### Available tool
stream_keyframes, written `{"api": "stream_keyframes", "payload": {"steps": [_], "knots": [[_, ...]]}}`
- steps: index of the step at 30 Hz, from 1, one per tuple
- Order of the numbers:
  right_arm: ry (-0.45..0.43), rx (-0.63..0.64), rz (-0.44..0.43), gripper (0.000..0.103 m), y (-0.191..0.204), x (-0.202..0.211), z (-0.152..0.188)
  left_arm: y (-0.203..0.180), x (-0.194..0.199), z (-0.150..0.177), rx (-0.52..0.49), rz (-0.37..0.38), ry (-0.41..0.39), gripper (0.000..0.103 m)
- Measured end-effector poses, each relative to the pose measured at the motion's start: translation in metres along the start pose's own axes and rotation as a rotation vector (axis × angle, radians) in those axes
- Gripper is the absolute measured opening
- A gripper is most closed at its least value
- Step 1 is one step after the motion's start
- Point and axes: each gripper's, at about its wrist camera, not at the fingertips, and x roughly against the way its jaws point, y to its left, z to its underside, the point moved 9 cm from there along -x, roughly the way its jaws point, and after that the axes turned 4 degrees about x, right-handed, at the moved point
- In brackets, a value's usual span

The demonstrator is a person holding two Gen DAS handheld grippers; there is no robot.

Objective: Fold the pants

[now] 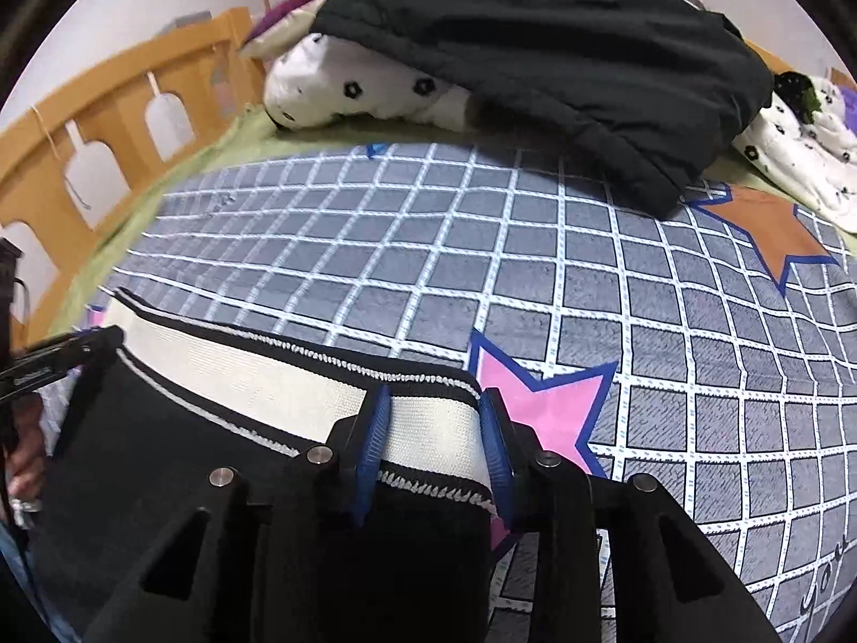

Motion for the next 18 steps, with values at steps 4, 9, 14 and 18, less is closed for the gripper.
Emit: {"api": "stream_keyframes", "payload": {"steps": [4, 9, 14, 18], "knots": [[-0.022, 0.007, 0.030, 0.035, 0.000, 0.016, -0.005, 0.001, 0.022, -0.003, 0.005, 0.005, -0.034, 0.032], [-0.053, 0.093, 0.078, 0.035, 0.014, 0.032, 0.009, -0.008, 0.016, 0.023, -0.098, -0.097, -0.012, 0.032], [-0.028, 0.113, 0.156, 0.036, 0.010, 0.051, 0.030, -0.014, 0.040, 0.052, -0.130, -0.108, 0.019, 0.034], [0.024, 0.100, 0.161, 0.036, 0.007, 0.069, 0.057, -0.017, 0.058, 0.083, -0.202, -0.129, 0.045, 0.034]]}}
